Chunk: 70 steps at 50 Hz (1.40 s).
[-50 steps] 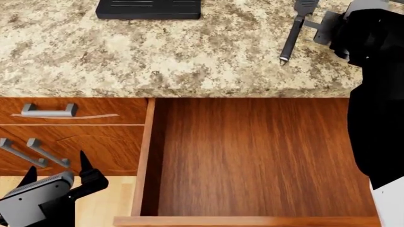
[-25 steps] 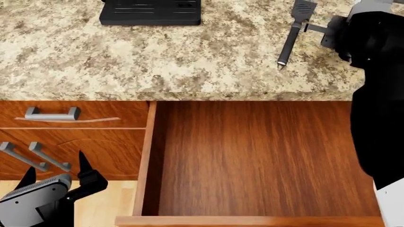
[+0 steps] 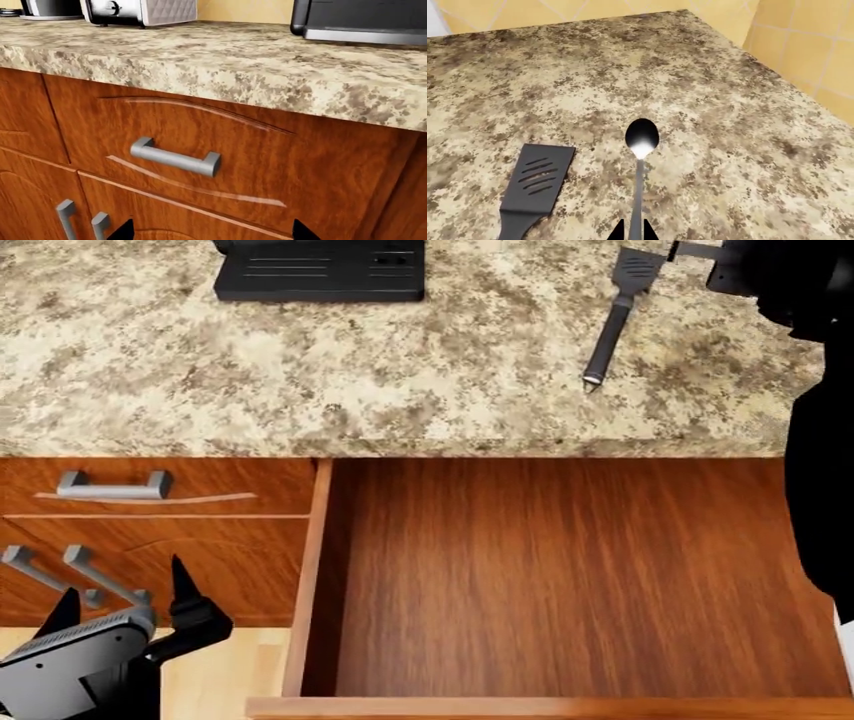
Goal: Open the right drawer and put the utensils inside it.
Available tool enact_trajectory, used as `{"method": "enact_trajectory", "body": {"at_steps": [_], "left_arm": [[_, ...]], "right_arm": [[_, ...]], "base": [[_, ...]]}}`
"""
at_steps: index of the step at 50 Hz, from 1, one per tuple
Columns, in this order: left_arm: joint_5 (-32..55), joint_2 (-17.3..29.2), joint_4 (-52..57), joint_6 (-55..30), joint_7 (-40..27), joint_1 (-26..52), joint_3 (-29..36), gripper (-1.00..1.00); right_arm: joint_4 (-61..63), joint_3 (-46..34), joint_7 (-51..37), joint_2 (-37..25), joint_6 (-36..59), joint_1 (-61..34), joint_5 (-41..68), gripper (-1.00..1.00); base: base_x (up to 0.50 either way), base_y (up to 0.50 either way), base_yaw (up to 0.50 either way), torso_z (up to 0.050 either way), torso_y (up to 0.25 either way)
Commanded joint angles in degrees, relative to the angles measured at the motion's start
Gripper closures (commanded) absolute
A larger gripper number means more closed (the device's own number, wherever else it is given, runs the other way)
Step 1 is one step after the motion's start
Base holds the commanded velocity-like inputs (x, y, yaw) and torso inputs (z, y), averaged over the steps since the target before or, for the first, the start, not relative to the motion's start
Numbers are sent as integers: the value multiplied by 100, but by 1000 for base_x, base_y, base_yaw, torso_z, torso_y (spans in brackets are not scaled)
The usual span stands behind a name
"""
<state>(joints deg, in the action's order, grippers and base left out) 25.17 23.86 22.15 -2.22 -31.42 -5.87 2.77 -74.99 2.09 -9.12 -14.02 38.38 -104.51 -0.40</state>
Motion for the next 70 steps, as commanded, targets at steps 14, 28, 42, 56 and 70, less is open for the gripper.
{"method": "enact_trajectory", "body": {"at_steps": [14, 28, 42, 56, 70], "left_arm": [[-54, 11, 66, 98, 20, -113, 66, -100], [-92, 39, 25, 178, 49, -174, 69, -100], [-80, 50, 187, -105, -90, -49, 163, -100], [11, 64, 145, -116, -70, -69, 150, -100], [1, 55, 125, -120, -104, -37, 163, -100]], "right_arm": [[4817, -31, 1386, -495, 3451, 1321, 396, 100], [7343, -76, 2094, -1009, 5075, 2169, 1024, 100], [8449, 44, -581, -2767, 5124, 2995, 6191, 100], [9011, 396, -139, -3503, 4870, 3888, 7664, 100], [9520, 397, 737, -4061, 4481, 4515, 7788, 100]], "base": [[0, 0, 0, 0, 244], [0, 0, 0, 0, 250], [0, 0, 0, 0, 21], [0, 0, 0, 0, 0], [0, 0, 0, 0, 0]]}}
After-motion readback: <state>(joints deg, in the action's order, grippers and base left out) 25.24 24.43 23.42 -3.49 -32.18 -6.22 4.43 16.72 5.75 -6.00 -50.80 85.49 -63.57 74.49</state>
